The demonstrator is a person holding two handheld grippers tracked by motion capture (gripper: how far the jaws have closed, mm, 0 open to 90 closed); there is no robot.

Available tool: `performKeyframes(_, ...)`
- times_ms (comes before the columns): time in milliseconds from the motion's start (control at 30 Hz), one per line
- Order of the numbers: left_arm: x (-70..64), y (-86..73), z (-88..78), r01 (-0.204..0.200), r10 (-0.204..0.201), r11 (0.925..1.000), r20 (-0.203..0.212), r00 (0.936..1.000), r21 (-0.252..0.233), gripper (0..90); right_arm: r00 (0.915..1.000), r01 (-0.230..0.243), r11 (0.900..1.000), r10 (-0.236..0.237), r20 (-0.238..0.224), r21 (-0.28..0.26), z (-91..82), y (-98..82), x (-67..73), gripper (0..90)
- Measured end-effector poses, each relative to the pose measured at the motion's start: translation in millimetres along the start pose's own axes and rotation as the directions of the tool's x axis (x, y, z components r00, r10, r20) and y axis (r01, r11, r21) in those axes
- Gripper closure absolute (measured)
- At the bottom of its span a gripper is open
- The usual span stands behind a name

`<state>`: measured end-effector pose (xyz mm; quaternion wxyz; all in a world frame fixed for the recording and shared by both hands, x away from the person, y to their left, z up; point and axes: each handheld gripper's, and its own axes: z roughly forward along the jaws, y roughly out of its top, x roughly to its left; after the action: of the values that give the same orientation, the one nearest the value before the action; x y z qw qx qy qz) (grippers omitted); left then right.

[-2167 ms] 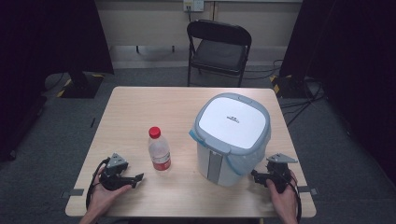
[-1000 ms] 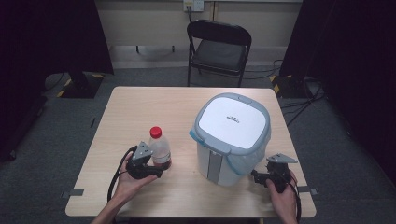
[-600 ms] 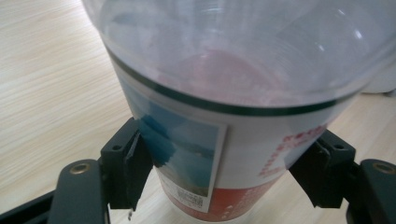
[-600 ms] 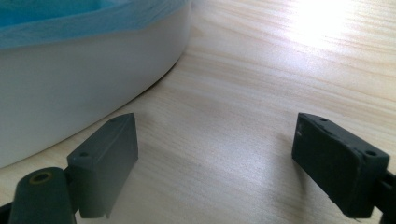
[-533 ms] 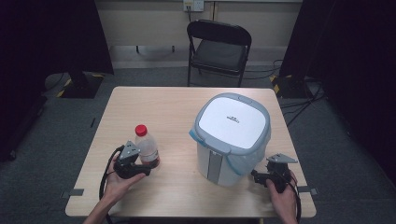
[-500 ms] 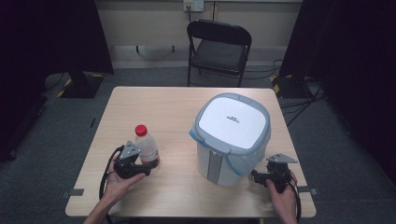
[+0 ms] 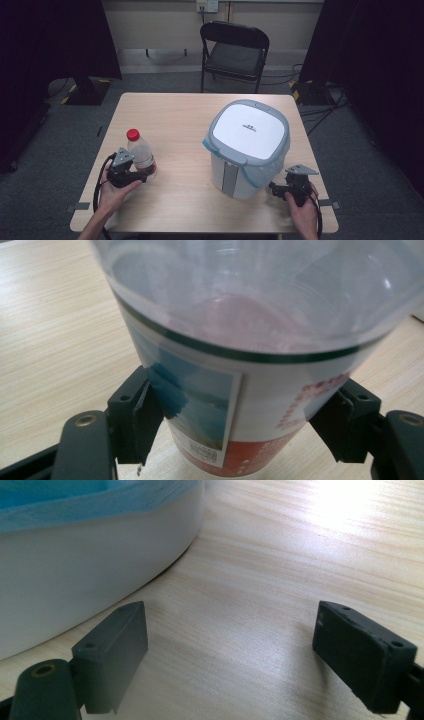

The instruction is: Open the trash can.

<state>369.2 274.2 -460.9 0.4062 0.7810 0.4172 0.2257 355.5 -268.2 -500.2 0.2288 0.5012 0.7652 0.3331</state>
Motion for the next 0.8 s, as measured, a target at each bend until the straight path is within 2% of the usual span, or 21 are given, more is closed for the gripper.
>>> performKeyframes(233, 2.2, -0.7, -0.6, 0.027, -0.027, 0.9996, 0.013, 0.9995, -0.008, 27.0, 1.0000, 0.000, 1.000, 0.000, 0.000, 0.000, 0.0, 0.0, 0.0, 13.0)
performKeyframes(300, 2.9, -0.9, -0.5, 0.040, -0.040, 0.9992, 0.025, 0.9989, -0.006, 20.5, 1.0000, 0.000, 1.000, 0.000, 0.000, 0.000, 0.0, 0.0, 0.0, 13.1)
performKeyframes(400, 4.0, -1.9, -1.8, 0.061, -0.061, 0.9980, 0.029, 0.9977, -0.015, 16.6, 1.0000, 0.000, 1.000, 0.000, 0.000, 0.000, 0.0, 0.0, 0.0, 13.1)
performKeyframes(800, 3.7, -9.5, -10.4, 0.090, -0.091, 0.9959, 0.039, 0.9951, 0.006, 15.7, 1.0000, 0.000, 1.000, 0.000, 0.000, 0.000, 0.0, 0.0, 0.0, 13.1)
